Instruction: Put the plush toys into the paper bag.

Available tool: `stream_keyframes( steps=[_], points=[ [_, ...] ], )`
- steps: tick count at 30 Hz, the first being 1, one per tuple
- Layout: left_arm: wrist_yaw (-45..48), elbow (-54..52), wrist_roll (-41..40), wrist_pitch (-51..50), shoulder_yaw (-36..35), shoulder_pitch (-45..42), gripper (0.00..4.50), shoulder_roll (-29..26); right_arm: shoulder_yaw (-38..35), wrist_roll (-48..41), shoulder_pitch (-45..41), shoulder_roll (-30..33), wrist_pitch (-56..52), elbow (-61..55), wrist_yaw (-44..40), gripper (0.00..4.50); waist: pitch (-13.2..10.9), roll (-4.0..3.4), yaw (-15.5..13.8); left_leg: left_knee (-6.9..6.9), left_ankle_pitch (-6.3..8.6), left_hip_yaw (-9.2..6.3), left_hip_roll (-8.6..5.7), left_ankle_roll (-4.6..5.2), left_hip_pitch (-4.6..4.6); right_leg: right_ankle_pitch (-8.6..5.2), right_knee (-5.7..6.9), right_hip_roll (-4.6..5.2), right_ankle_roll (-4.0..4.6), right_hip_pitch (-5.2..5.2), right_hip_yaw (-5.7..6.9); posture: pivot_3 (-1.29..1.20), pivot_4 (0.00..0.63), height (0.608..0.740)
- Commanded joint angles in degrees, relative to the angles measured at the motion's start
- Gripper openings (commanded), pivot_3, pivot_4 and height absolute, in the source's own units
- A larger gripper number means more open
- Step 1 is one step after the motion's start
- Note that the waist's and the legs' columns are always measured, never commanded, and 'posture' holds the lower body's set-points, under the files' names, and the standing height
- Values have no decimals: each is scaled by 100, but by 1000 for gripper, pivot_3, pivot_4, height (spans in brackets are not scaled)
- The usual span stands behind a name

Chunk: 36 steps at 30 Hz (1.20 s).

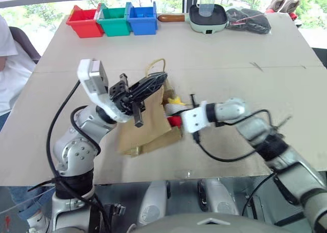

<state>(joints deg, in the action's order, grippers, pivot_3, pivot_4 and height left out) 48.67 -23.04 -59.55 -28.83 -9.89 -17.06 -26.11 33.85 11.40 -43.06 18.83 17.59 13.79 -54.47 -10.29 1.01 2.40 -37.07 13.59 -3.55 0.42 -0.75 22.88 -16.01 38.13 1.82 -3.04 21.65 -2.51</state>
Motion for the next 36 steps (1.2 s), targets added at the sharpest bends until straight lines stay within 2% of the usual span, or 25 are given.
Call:
stream_keyframes(
  steps=[1, 2, 3, 4, 7, 9, 14, 18, 24, 26, 29, 32, 36],
  points=[
    [123, -90, 62, 65, 125, -57, 0, 61, 117, 288, -499, -476, 1228, 1157, 412, 79, 1, 1, -1, 0, -3, -2, 2, -6, 0, 0, 0, -1, 0, 1, 1, 0, 150, 740],
    [81, -127, 160, 123, 133, 2, 0, 70, 132, 227, -513, -522, 1460, 1368, 338, 79, 1, 2, -18, 1, -5, -4, 3, -8, 0, 0, 1, -1, 1, 1, 1, 0, 150, 740],
    [32, -174, 325, 221, 135, 70, 0, 73, 105, 182, -495, -547, 1606, 1473, 318, 773, 2, 4, -43, 2, -4, -7, 4, -9, 1, 0, 1, 1, 1, 0, 5, 0, 150, 740],
    [-31, -235, 512, 322, 131, 153, 0, 59, 105, 192, -471, -520, 1748, 1503, 292, 1072, 2, 4, -62, 4, -4, -12, 5, -9, 2, 0, -4, 5, 2, -1, 8, 0, 150, 740],
    [-85, -315, 873, 798, 31, 355, 0, 225, -5, 181, -361, -440, 1898, 1466, 321, 2607, 2, 3, -66, 10, -4, -10, 2, -9, 11, 0, -15, 19, 1, 2, 5, 0, 150, 740],
    [-17, -344, 982, 979, -49, 544, 0, 230, -159, 50, -223, -359, 1747, 1322, 325, 3454, 2, 3, -56, 10, -4, -8, 1, -9, 10, 0, -15, 21, 1, 2, 2, 0, 150, 740],
    [223, -309, 1036, 1151, -243, 949, 0, 29, -697, -689, 466, 99, 610, 77, 13, 3454, 1, 2, -49, 24, 4, -13, 4, 6, 0, -1, -5, 16, 2, 2, 6, 0, 150, 740],
    [417, -212, 1011, 1298, -432, 1139, 0, -76, -1367, -1880, 1352, 785, -1751, -1917, -244, 3454, 1, 2, -102, 23, 11, -14, 6, 17, 5, 0, -7, 23, 2, 0, 6, 0, 150, 740],
    [900, -220, 511, 1411, -845, 1327, 0, -155, -2083, -2836, 2262, 1433, -4929, -3311, 211, 3454, 1, 0, -145, 25, 12, -12, 10, 18, 0, -2, -7, 20, 4, 0, 6, 0, 150, 740],
    [928, -240, 271, 1391, -1003, 1325, 0, -139, -2233, -3161, 2329, 1322, -5914, -3369, 492, 3454, 1, 0, -141, 25, 12, -11, 11, 18, 1, -2, -9, 19, 4, 1, 7, 0, 150, 740],
    [1005, -323, -18, 1278, -1156, 1348, 0, -216, -2748, -4032, 2154, 555, -7436, -3113, 1036, 3454, 2, 2, -120, 24, 11, -3, 11, 19, 0, -2, -9, 17, 4, 1, -1, 0, 150, 740],
    [1064, -449, -371, 1127, -1291, 1447, 0, -321, -2932, -4209, 1674, -290, -7942, -2291, 1492, 3454, 2, 2, -77, 23, 11, -2, 11, 19, -3, -2, -7, 6, 4, 2, -2, 0, 150, 740],
    [1009, -566, -484, 1067, -1421, 1624, 0, -391, -2966, -4285, 1264, -702, -8050, -1685, 1619, 3454, 1, 0, -69, 23, 11, -7, 8, 19, 2, -2, -8, 8, 3, 2, 2, 0, 150, 740]
  ],
)
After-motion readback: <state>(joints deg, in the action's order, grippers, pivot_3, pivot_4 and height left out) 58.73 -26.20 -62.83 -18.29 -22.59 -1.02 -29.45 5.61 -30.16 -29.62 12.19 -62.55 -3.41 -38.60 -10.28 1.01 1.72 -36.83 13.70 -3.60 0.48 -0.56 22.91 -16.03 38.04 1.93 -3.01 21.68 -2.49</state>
